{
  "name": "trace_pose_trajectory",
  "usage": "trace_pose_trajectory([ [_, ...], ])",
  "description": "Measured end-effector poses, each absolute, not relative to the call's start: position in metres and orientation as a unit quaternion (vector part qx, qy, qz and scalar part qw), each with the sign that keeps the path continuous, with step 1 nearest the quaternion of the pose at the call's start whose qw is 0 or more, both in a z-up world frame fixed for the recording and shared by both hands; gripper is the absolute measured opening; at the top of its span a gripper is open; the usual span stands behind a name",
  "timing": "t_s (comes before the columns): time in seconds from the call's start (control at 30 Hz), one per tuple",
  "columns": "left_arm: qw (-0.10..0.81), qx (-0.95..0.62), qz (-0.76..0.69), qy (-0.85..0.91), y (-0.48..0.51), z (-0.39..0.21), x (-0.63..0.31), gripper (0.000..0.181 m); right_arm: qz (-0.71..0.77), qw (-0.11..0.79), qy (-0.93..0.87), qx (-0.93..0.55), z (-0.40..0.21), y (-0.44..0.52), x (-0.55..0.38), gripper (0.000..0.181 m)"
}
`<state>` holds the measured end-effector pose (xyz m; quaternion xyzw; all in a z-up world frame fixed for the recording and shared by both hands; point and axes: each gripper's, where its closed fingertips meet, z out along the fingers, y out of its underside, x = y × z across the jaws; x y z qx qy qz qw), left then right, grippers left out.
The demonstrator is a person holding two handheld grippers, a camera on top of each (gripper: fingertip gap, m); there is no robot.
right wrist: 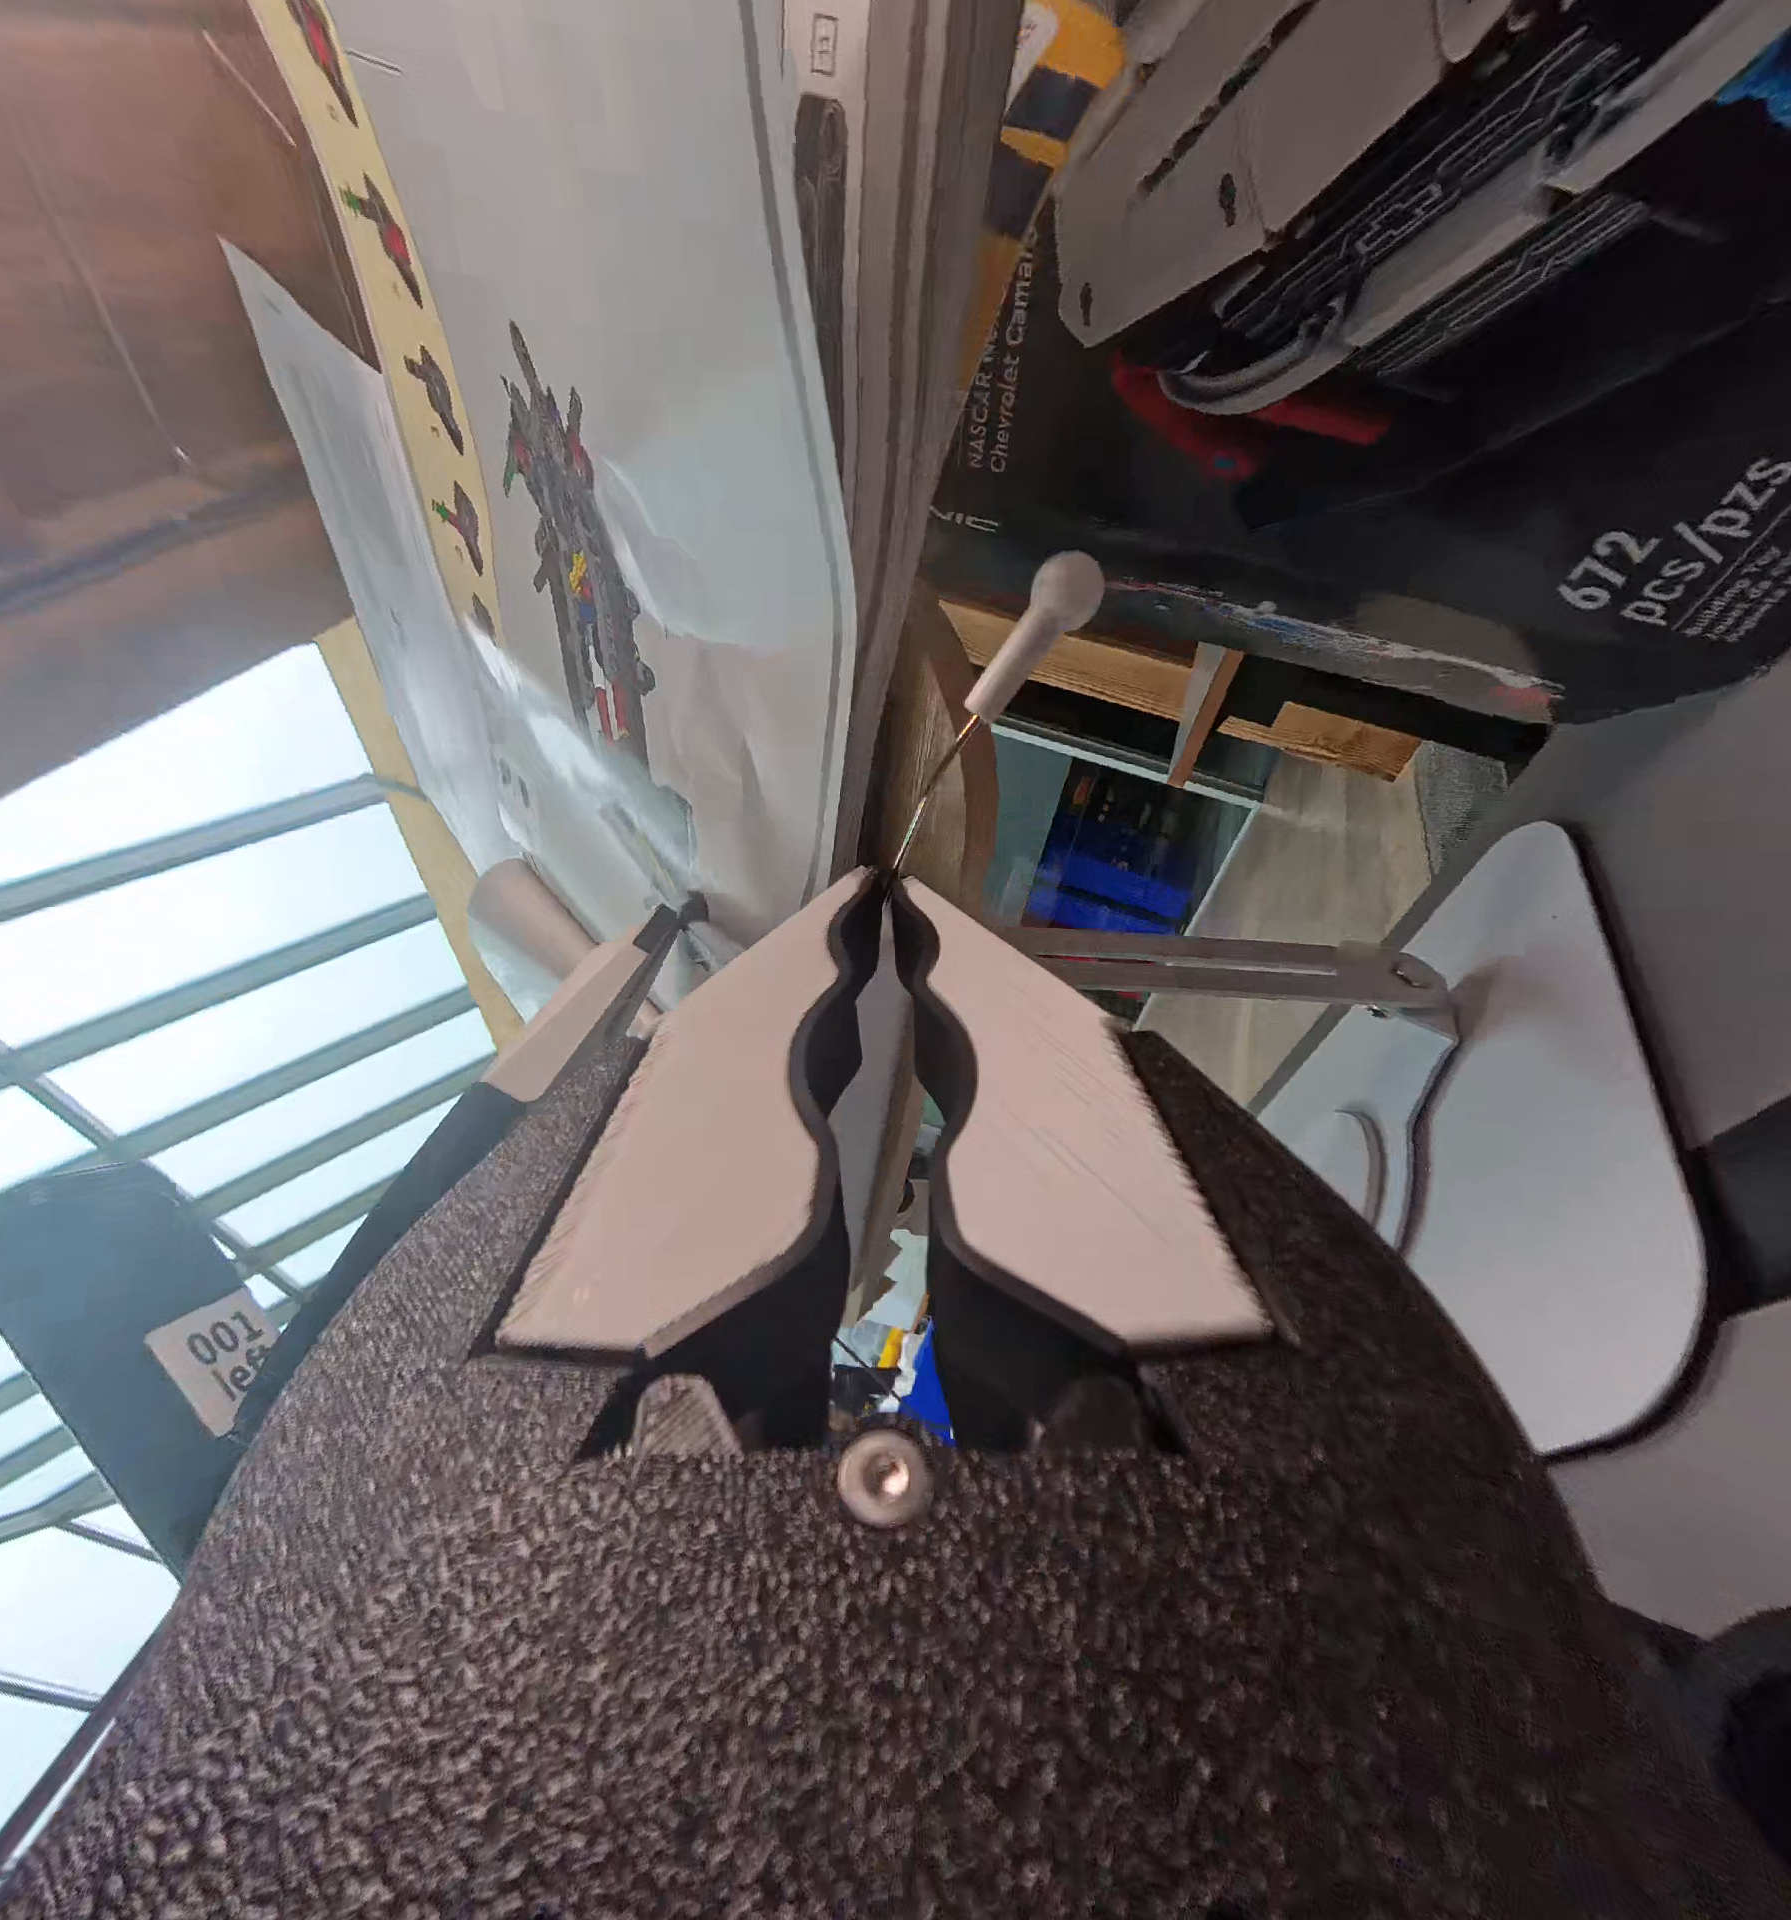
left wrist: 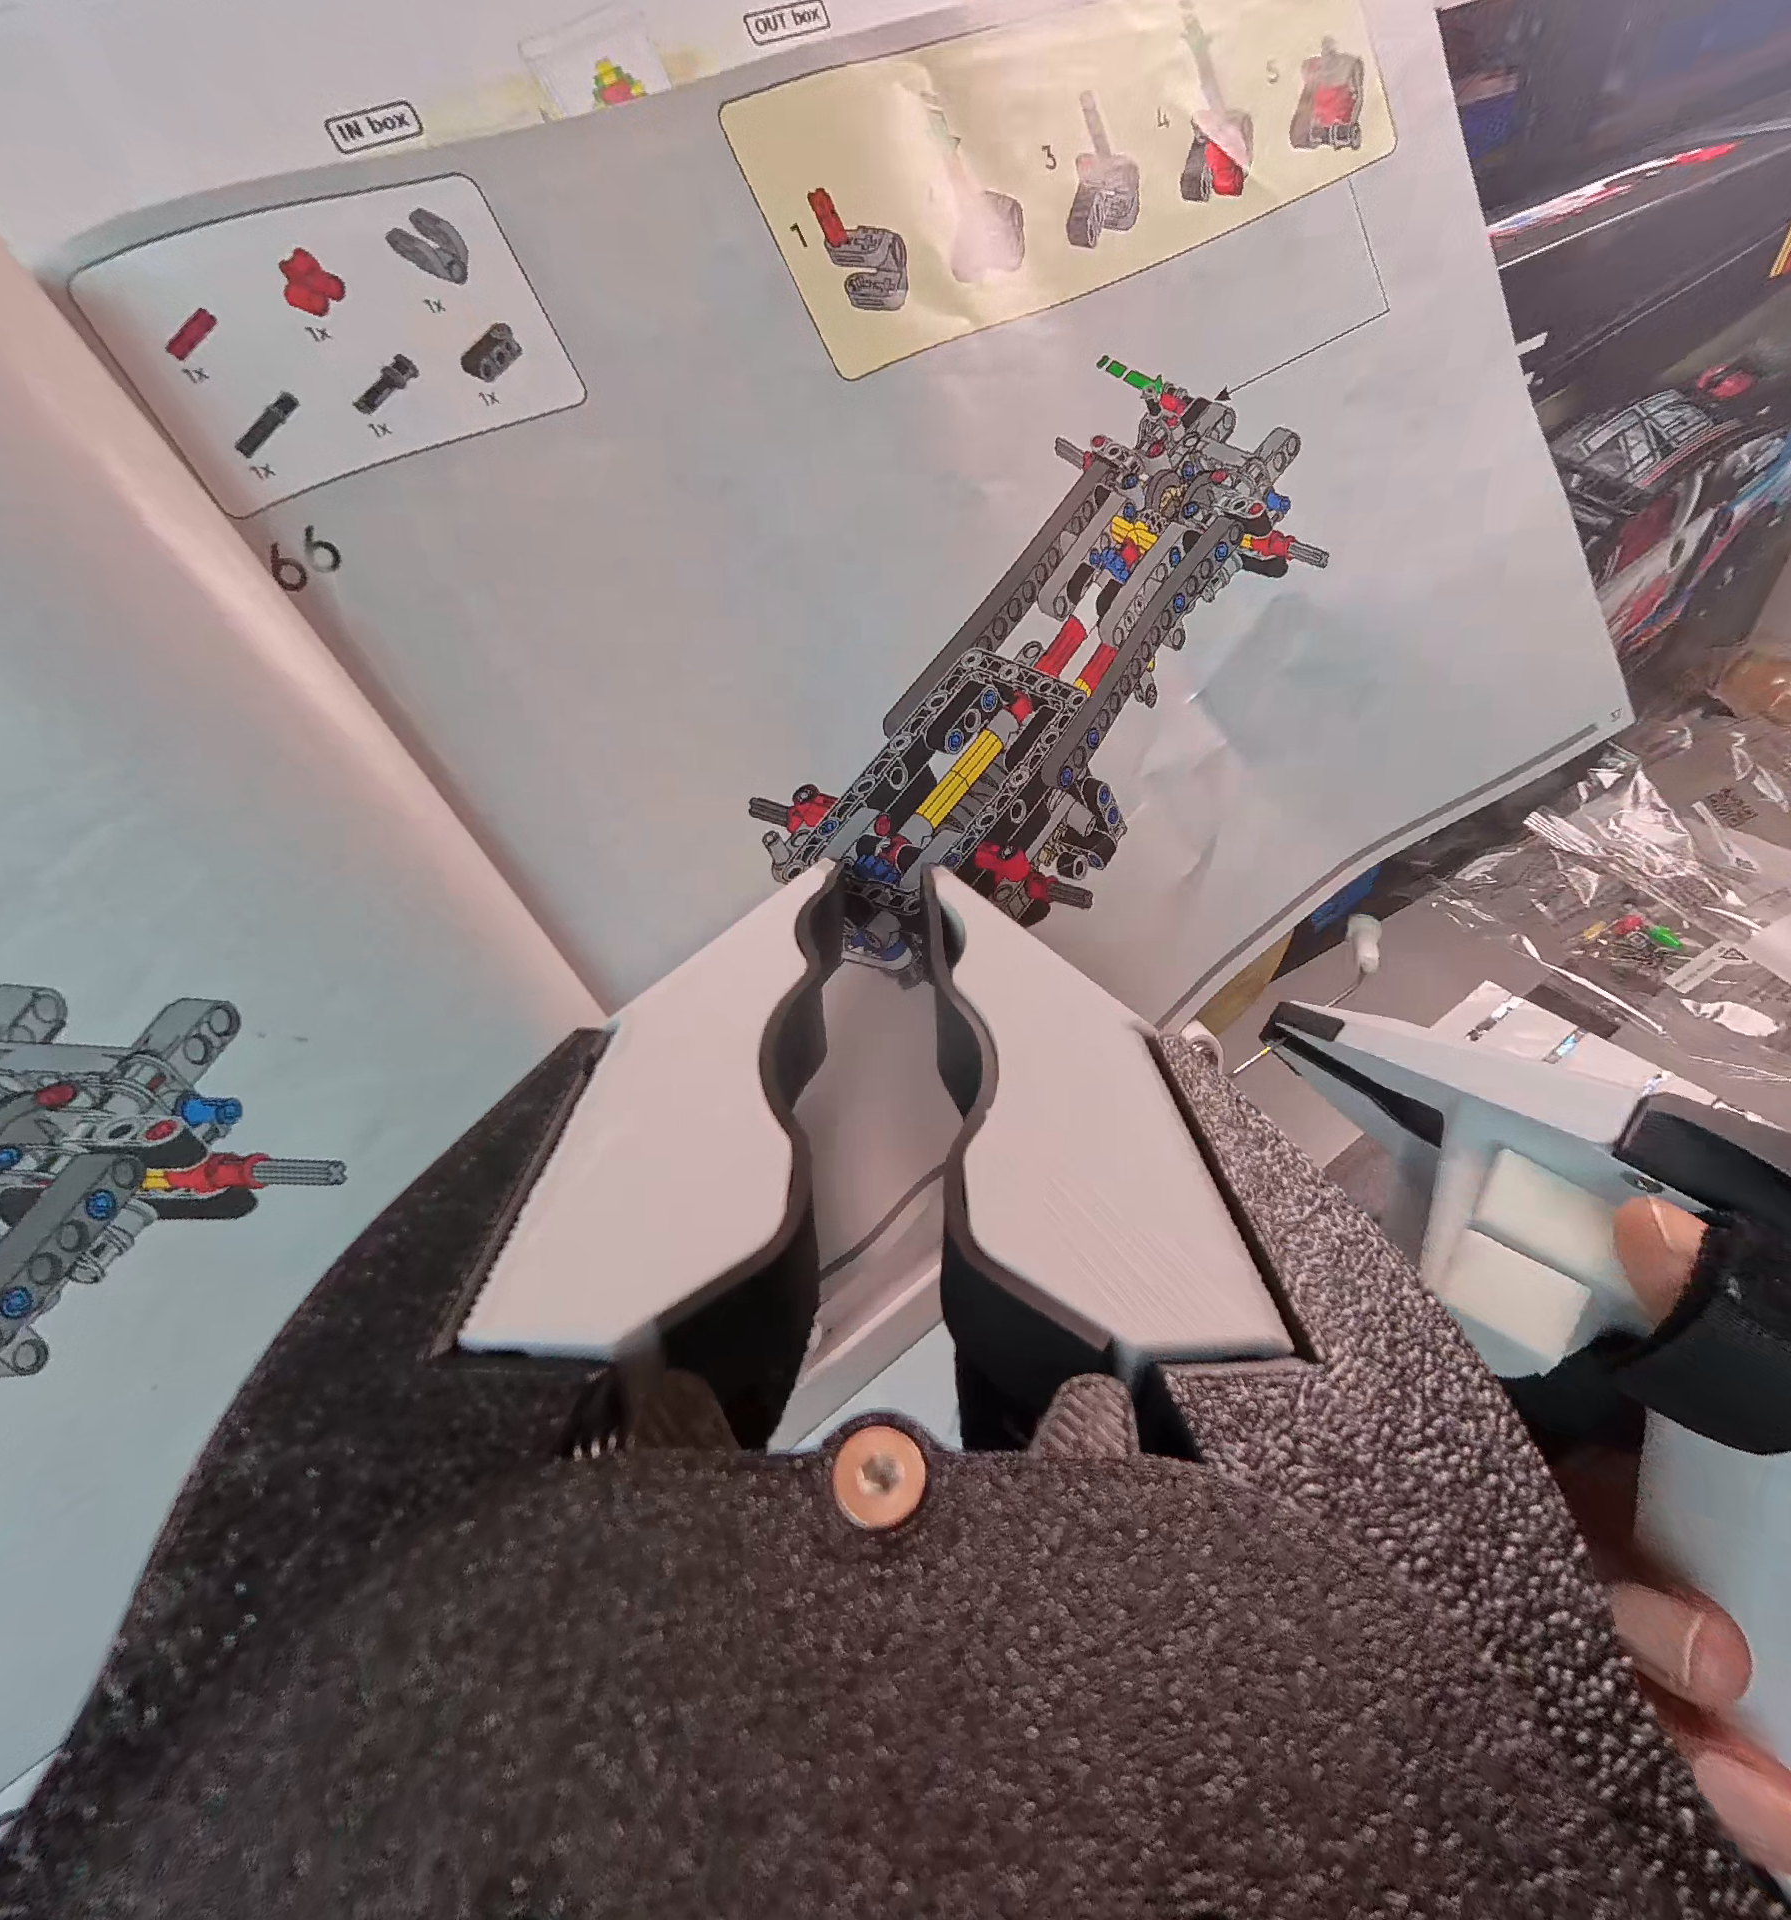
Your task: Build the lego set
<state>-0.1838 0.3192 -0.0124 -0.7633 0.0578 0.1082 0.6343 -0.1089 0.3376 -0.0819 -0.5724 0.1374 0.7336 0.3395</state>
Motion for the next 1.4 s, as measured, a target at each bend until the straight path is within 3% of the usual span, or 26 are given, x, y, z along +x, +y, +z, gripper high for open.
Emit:
trace_pose_trajectory([
  [0.17, 0.625, -0.761, 0.157, 0.076, 0.321, -0.015, -0.183, 0.015, 0.697, 0.412, 0.159, -0.565, -0.076, 0.333, -0.104, 0.0],
  [0.3, 0.619, -0.764, 0.165, 0.078, 0.32, -0.015, -0.185, 0.011, 0.593, 0.541, 0.061, -0.593, -0.065, 0.328, -0.104, 0.0],
  [0.6, 0.614, -0.766, 0.166, 0.088, 0.319, -0.016, -0.183, 0.008, 0.34, 0.689, -0.203, -0.607, -0.04, 0.322, -0.131, 0.0],
  [0.73, 0.615, -0.769, 0.146, 0.089, 0.321, -0.017, -0.181, 0.013, 0.202, 0.699, -0.386, -0.567, -0.042, 0.316, -0.148, 0.0],
  [0.83, 0.619, -0.769, 0.125, 0.102, 0.318, -0.017, -0.177, 0.02, 0.227, 0.652, -0.442, -0.572, -0.043, 0.315, -0.145, 0.004],
  [0.93, 0.622, -0.773, 0.072, 0.107, 0.308, -0.017, -0.169, 0.04, 0.247, 0.655, -0.412, -0.583, -0.027, 0.319, -0.128, 0.012],
  [1.17, 0.707, -0.706, 0.031, 0.017, 0.229, -0.015, -0.205, 0.034, 0.214, 0.628, -0.358, -0.657, -0.048, 0.361, -0.092, 0.02],
  [1.4, 0.679, -0.729, -0.002, -0.086, 0.194, -0.054, -0.28, 0.039, 0.177, 0.646, -0.365, -0.647, -0.047, 0.374, -0.1, 0.015],
])
